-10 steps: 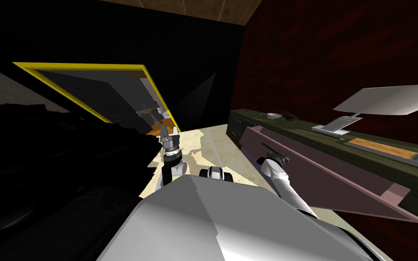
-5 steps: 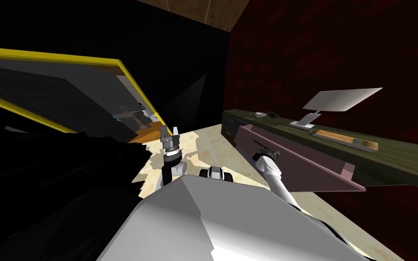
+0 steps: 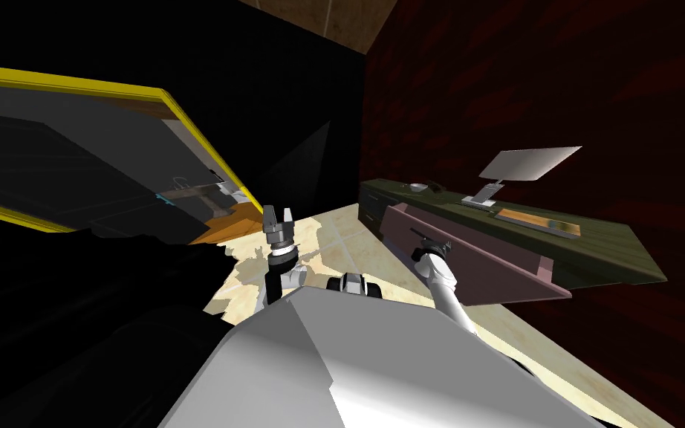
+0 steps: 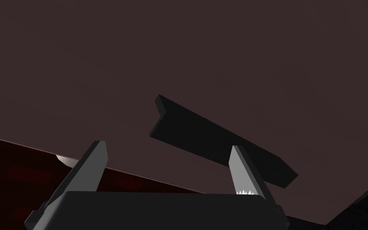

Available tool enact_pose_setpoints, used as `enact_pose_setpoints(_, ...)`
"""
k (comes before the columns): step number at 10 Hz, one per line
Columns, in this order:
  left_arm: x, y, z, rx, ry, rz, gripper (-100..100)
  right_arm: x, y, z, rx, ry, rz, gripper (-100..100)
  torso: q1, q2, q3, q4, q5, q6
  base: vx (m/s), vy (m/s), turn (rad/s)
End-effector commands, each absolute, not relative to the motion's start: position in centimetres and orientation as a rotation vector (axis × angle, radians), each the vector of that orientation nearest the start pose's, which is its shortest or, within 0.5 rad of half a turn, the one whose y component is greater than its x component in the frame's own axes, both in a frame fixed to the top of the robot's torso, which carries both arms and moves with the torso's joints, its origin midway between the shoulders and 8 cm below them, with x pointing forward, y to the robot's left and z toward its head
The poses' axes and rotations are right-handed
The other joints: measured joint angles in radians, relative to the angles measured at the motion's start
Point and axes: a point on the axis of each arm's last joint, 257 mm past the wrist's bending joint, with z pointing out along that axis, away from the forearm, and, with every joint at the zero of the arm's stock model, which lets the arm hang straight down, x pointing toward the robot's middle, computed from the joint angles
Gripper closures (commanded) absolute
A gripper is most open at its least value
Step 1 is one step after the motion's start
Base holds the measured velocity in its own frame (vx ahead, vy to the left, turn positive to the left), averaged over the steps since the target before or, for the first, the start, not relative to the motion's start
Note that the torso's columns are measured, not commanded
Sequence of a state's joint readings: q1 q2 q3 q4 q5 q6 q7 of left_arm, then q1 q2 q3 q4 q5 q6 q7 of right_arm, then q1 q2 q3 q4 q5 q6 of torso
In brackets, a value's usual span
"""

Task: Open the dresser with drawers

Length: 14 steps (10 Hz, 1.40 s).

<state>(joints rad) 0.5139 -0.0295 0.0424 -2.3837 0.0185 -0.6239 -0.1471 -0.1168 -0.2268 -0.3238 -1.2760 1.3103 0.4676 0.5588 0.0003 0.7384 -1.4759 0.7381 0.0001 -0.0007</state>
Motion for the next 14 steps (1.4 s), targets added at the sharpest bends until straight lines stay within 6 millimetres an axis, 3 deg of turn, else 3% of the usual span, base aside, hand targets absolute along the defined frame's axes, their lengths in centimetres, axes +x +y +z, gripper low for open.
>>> enact_pose_setpoints(1,29.2,28.8,8.6,-0.463,0.458,-1.164,0,48.4,-54.5,-26.3,0.207,1.773,-0.961,-100,0.0,0.001,0.001,0.0,0.0,0.0,0.046,0.001,-0.299)
enact_pose_setpoints(3,29.2,28.8,8.6,-0.463,0.458,-1.164,0,48.6,-54.3,-26.3,0.177,1.78,-0.973,-100,0.0,-0.002,-0.001,-0.001,0.0,0.0,0.037,0.016,-0.113)
enact_pose_setpoints(4,29.2,28.8,8.6,-0.463,0.458,-1.164,0,49.4,-53.1,-25.0,0.169,1.75,-0.948,-100,0.0,0.0,0.0,0.0,0.0,0.0,0.052,0.009,-0.326)
enact_pose_setpoints(7,29.2,28.8,8.6,-0.463,0.458,-1.164,0,49.6,-52.8,-25.1,0.132,1.757,-0.963,-100,0.0,0.001,0.001,0.0,0.0,0.0,0.027,0.016,-0.036)
enact_pose_setpoints(8,29.2,28.8,8.6,-0.463,0.458,-1.164,0,50.2,-51.6,-23.8,0.119,1.726,-0.944,-100,-0.001,0.001,0.001,0.0,0.0,0.001,0.039,0.001,-0.358)
enact_pose_setpoints(10,29.2,28.8,8.6,-0.463,0.458,-1.164,0,50.1,-51.6,-24.0,0.107,1.733,-0.956,-100,0.0,-0.002,-0.001,0.0,0.0,0.0,0.032,0.018,-0.107)
enact_pose_setpoints(11,29.2,28.8,8.6,-0.463,0.458,-1.164,0,50.2,-51.5,-23.9,0.1,1.733,-0.957,0,0.0,0.0,0.0,0.0,0.0,0.0,0.0,0.0,0.0)
enact_pose_setpoints(14,29.2,28.8,8.6,-0.463,0.458,-1.164,0,50.2,-51.5,-23.9,0.101,1.733,-0.957,0,-0.001,0.0,0.0,0.0,0.0,0.001,0.0,0.0,0.0)
